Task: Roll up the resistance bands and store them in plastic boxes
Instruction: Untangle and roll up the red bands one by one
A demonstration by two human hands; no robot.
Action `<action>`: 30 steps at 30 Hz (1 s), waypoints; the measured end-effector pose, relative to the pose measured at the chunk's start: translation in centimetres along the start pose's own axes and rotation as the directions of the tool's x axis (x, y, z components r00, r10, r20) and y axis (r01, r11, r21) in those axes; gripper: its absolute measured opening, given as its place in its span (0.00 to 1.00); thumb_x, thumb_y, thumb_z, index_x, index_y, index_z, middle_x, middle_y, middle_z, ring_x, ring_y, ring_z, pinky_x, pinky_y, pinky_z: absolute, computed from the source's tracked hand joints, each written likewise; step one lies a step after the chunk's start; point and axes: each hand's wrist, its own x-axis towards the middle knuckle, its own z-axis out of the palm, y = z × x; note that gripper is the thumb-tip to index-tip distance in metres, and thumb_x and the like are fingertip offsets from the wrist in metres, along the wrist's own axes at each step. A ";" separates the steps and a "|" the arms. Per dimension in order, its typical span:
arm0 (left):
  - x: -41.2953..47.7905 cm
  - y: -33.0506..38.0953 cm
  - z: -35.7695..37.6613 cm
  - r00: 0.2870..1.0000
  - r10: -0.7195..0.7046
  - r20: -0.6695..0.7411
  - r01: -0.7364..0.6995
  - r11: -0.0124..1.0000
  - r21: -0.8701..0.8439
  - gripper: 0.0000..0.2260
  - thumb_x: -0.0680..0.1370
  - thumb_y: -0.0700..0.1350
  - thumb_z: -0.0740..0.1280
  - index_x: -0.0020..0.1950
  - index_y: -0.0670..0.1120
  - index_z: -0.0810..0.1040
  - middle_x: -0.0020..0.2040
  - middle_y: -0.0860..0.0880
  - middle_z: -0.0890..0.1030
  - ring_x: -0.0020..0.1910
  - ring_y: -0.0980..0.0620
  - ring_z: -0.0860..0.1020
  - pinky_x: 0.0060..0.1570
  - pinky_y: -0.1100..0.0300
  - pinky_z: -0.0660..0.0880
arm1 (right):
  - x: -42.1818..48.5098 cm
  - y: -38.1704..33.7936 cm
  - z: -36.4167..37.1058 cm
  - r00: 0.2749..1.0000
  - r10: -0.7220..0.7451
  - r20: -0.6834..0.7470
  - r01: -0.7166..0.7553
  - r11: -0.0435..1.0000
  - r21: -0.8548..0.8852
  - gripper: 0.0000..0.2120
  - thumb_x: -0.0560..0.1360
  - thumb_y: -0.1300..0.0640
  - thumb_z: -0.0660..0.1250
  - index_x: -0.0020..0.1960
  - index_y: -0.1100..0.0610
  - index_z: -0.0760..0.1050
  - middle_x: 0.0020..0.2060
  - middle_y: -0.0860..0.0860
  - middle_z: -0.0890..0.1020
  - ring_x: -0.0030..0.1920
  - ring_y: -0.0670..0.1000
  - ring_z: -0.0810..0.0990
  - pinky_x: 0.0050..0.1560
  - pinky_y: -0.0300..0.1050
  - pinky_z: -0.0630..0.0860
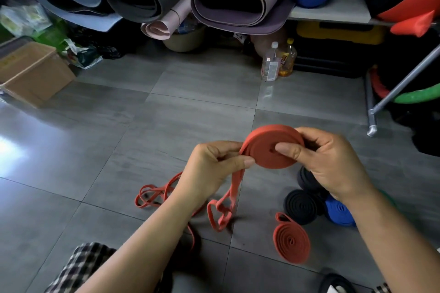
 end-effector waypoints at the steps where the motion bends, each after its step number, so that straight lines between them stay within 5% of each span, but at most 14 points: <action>1: 0.0 0.0 0.1 1.000 0.003 0.002 -0.003 1.000 -0.025 0.07 0.69 0.36 0.71 0.43 0.46 0.82 0.33 0.52 0.83 0.35 0.58 0.81 0.40 0.68 0.76 | 0.0 0.2 0.1 0.999 0.022 -0.036 -0.021 0.999 0.039 0.05 0.60 0.51 0.71 0.36 0.48 0.83 0.29 0.43 0.82 0.29 0.40 0.78 0.33 0.29 0.73; 4: 0.0 0.3 0.2 1.000 0.009 -0.003 -0.010 0.993 -0.114 0.02 0.69 0.38 0.70 0.40 0.43 0.82 0.31 0.50 0.83 0.32 0.57 0.80 0.36 0.67 0.77 | -0.1 0.2 0.5 0.990 0.100 -0.096 -0.087 0.987 0.136 0.06 0.59 0.47 0.72 0.34 0.47 0.83 0.23 0.45 0.77 0.22 0.41 0.67 0.23 0.30 0.64; 6: 0.0 0.6 -0.1 1.000 0.009 -0.005 -0.010 0.988 -0.155 0.03 0.72 0.35 0.68 0.41 0.41 0.81 0.29 0.50 0.81 0.30 0.58 0.79 0.34 0.67 0.77 | -0.2 -0.2 0.4 0.988 0.122 -0.097 -0.108 0.986 0.130 0.06 0.58 0.48 0.72 0.34 0.46 0.83 0.24 0.44 0.78 0.23 0.40 0.68 0.24 0.30 0.64; 10: -0.1 0.5 -0.1 0.994 0.106 0.003 -0.105 0.993 -0.051 0.06 0.76 0.37 0.64 0.46 0.45 0.79 0.28 0.53 0.78 0.29 0.60 0.75 0.35 0.71 0.72 | 0.0 -0.7 0.2 0.986 0.130 -0.105 -0.112 0.981 0.160 0.05 0.61 0.56 0.69 0.37 0.52 0.79 0.24 0.42 0.80 0.24 0.39 0.75 0.26 0.25 0.66; 15: -0.5 -0.5 1.1 0.990 0.144 0.005 -0.144 0.989 0.024 0.08 0.80 0.42 0.57 0.48 0.50 0.76 0.33 0.52 0.75 0.32 0.61 0.74 0.37 0.71 0.70 | 0.0 -0.2 0.9 0.971 0.193 -0.143 -0.160 0.963 0.215 0.04 0.60 0.52 0.69 0.32 0.47 0.83 0.23 0.44 0.78 0.21 0.40 0.67 0.22 0.30 0.62; 19: -0.8 -1.6 2.5 0.983 0.157 -0.092 -0.161 0.986 -0.042 0.06 0.75 0.48 0.64 0.51 0.53 0.75 0.37 0.54 0.80 0.38 0.60 0.78 0.42 0.67 0.75 | -0.4 1.3 2.4 0.949 0.223 -0.222 -0.158 0.947 0.279 0.07 0.59 0.47 0.70 0.34 0.48 0.82 0.25 0.45 0.76 0.24 0.41 0.65 0.24 0.32 0.63; 22: -0.6 -1.5 2.4 0.970 0.118 -0.212 -0.150 0.979 -0.138 0.07 0.75 0.41 0.65 0.50 0.51 0.77 0.39 0.56 0.82 0.40 0.60 0.79 0.42 0.67 0.76 | -1.0 2.0 3.8 0.960 0.254 -0.114 -0.207 0.925 0.319 0.10 0.61 0.46 0.70 0.36 0.53 0.82 0.27 0.48 0.76 0.26 0.43 0.70 0.27 0.34 0.68; 24: -0.3 -1.0 1.4 0.973 0.098 -0.209 -0.121 0.988 -0.101 0.08 0.77 0.35 0.63 0.51 0.47 0.78 0.41 0.55 0.82 0.40 0.61 0.80 0.42 0.70 0.74 | -0.9 1.8 3.3 0.960 0.280 0.017 -0.276 0.933 0.230 0.14 0.61 0.46 0.69 0.41 0.54 0.81 0.33 0.48 0.82 0.33 0.46 0.77 0.32 0.35 0.73; 27: 0.0 -1.0 0.1 0.976 0.203 -0.073 -0.164 0.917 0.364 0.10 0.77 0.42 0.64 0.58 0.45 0.78 0.43 0.51 0.82 0.41 0.57 0.79 0.42 0.67 0.74 | -0.2 1.5 1.3 0.981 0.189 0.049 -0.170 0.950 -0.261 0.23 0.57 0.41 0.68 0.51 0.45 0.75 0.43 0.39 0.79 0.37 0.41 0.76 0.39 0.32 0.71; 30: -0.5 -1.2 0.3 0.971 0.235 0.051 -0.224 0.801 0.555 0.12 0.77 0.43 0.65 0.60 0.46 0.77 0.44 0.52 0.80 0.42 0.54 0.77 0.43 0.66 0.70 | -0.1 1.1 0.6 0.973 0.163 0.164 -0.091 0.922 -0.377 0.17 0.57 0.42 0.70 0.44 0.45 0.79 0.37 0.41 0.81 0.35 0.45 0.77 0.42 0.44 0.77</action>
